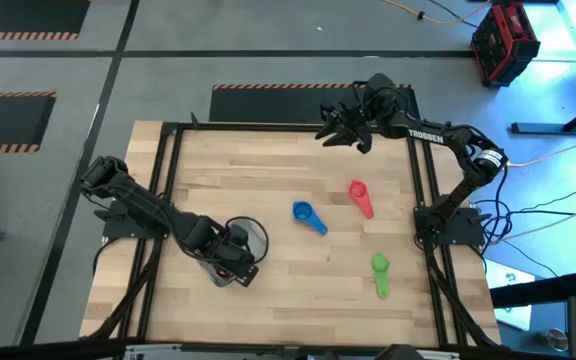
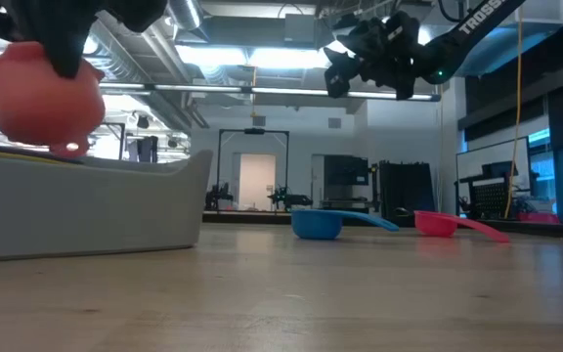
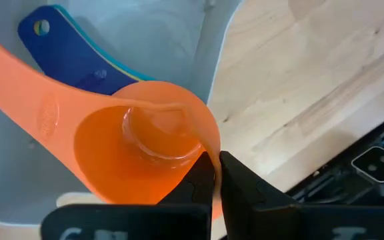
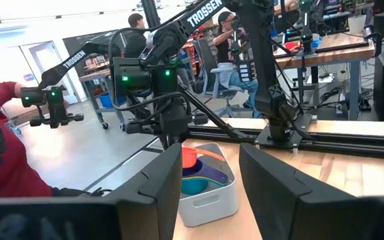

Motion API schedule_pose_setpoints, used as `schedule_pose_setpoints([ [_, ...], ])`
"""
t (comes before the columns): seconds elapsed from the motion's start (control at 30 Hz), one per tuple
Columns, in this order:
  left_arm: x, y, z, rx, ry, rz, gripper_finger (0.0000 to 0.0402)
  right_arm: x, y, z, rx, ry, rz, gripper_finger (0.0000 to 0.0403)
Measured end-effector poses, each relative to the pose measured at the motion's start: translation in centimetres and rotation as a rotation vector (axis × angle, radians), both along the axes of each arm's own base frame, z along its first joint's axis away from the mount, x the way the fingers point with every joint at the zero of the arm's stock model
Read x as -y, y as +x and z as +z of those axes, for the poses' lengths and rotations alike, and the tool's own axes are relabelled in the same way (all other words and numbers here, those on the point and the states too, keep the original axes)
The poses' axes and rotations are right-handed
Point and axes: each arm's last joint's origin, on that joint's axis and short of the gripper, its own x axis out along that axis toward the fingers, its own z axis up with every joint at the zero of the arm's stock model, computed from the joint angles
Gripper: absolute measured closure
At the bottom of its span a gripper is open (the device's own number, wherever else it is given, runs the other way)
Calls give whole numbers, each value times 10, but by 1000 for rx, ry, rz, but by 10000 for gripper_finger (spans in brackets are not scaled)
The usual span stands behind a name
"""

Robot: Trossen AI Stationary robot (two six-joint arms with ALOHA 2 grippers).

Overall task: Nest measuring cups in basket
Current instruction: Stack the orange measuring cup on the violet measuring cup in the gray bin

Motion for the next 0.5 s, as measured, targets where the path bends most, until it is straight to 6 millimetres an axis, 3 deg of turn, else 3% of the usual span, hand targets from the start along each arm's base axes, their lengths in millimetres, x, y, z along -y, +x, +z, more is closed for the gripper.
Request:
schedule_pose_setpoints([
  [0.17,5,-2,-2,-7,13,-31,399,0,0,-3,-29,27,0,247],
  [0.5,23,5,-29,-97,-7,-199,399,0,0,-4,-10,-2,-1,247],
])
